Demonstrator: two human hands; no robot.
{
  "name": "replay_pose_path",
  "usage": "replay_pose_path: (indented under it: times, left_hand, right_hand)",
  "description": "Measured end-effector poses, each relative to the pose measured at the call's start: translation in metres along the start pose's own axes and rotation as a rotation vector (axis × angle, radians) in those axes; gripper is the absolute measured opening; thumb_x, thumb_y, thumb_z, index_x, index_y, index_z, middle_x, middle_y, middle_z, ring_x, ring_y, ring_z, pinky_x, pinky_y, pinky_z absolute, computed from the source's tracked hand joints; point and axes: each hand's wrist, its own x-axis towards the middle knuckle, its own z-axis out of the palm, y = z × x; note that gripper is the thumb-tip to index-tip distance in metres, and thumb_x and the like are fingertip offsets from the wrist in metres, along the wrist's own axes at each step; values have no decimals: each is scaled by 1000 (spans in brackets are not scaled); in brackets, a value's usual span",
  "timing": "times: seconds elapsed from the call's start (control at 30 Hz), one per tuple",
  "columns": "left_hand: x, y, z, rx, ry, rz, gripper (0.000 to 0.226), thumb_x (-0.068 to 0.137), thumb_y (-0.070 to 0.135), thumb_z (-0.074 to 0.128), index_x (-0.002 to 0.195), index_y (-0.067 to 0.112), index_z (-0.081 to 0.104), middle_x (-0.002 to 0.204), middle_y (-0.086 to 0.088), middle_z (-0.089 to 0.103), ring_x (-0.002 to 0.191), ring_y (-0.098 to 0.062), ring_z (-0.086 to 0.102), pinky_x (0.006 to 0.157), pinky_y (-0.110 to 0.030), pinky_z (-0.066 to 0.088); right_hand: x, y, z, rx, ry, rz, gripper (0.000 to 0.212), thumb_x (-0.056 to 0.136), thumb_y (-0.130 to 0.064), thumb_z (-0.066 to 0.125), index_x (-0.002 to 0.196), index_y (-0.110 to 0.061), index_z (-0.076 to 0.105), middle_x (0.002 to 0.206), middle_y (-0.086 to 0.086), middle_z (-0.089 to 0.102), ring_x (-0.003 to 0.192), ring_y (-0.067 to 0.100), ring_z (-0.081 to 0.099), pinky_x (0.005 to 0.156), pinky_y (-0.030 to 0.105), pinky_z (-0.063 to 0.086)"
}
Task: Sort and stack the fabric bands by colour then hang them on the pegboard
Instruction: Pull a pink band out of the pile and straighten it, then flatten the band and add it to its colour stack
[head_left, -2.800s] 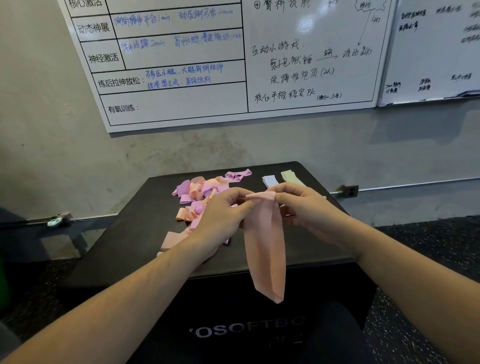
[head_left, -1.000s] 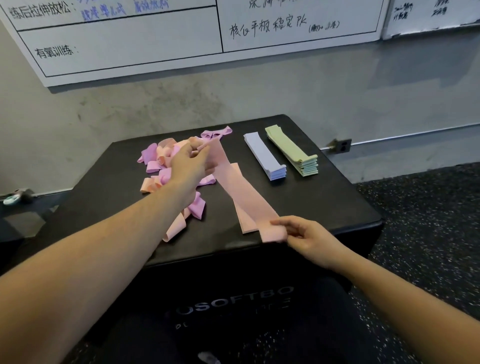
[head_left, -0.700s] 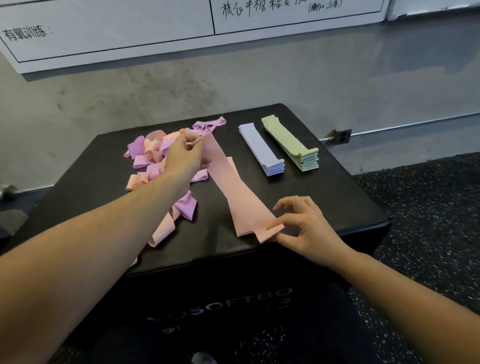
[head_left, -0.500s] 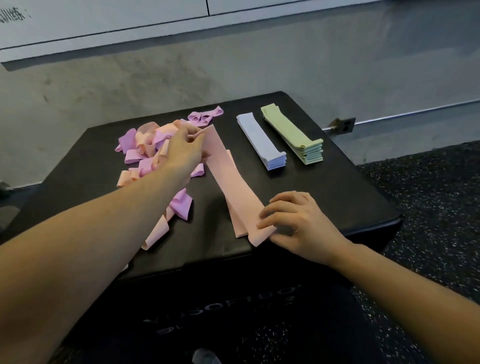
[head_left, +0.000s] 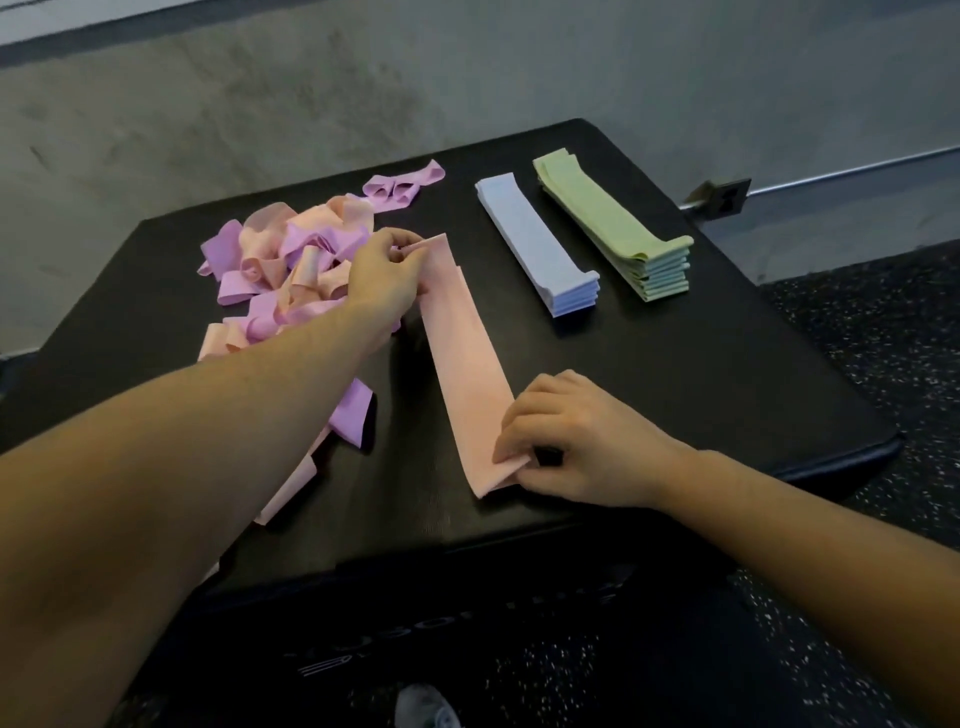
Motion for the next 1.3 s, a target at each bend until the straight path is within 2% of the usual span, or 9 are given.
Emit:
replay_pose_path:
  times: [0.17,0.27,0.4,0.6,0.8,0.9,1.07,1.2,1.3]
  left_hand:
    - [9,-7,15,5,-34,-11,16,105,26,53,118,23,61,107,1,65,85,-13,67,74,-26,59]
    - [12,-9,21,-3,-35,-13,18,106,27,51,121,25,60,107,6,63,88,-12,67,72,-21,57]
    - [20,-12,24,-19,-21,-39,19,106,27,50,121,27,62,107,9,62,93,-12,64,76,-23,57]
    - [31,-22,28,-12,-7,-79,16,105,24,52,116,28,63,110,7,62,99,-13,62,80,-23,55]
    - [39,-26,30,55,-6,-114,28,102,17,58,129,24,64,121,1,62,96,-13,66,85,-22,57]
    - [38,-21,29,82,-37,-110,35,100,15,63,134,23,60,123,0,59,95,-13,66,84,-22,56]
    - [24,-8,16,110,-6,8,37,98,16,65,134,24,58,122,3,54,98,-11,62,73,-17,51]
    - [-5,-2,-6,147,-54,113,24,98,22,65,122,23,61,102,6,61,89,-12,64,62,-16,47]
    - [-36,-7,-29,195,-99,189,17,98,21,65,116,20,63,97,10,59,84,-9,63,59,-11,49]
  right_hand:
    - [-2,3,4,-7,-26,-20,23,90,-53,64,103,-36,72,112,-17,61,110,1,50,93,27,40]
    - [-2,2,5,-21,-41,-38,24,92,-53,62,107,-37,70,112,-17,60,106,3,52,91,28,40]
    - [-5,2,6,7,30,-63,17,92,-45,62,98,-33,72,107,-14,63,103,5,54,86,32,44]
    - [-3,2,8,-10,53,-47,9,89,-37,69,96,-31,70,104,-16,61,99,6,53,84,29,43]
    - [-2,2,8,-39,17,-41,20,91,-52,63,99,-35,69,104,-17,59,98,5,50,86,24,36]
    - [-2,3,7,-47,15,-53,20,92,-53,64,99,-36,70,106,-16,58,98,4,48,84,22,36]
    - [-2,1,5,51,61,28,28,89,-57,63,106,-35,69,106,-19,58,100,4,51,86,25,41]
    - [-1,0,3,114,45,102,27,90,-57,60,105,-37,68,103,-24,57,102,4,52,90,29,43]
    - [1,-2,2,114,43,135,27,90,-57,57,103,-37,68,100,-24,58,101,4,53,91,30,45]
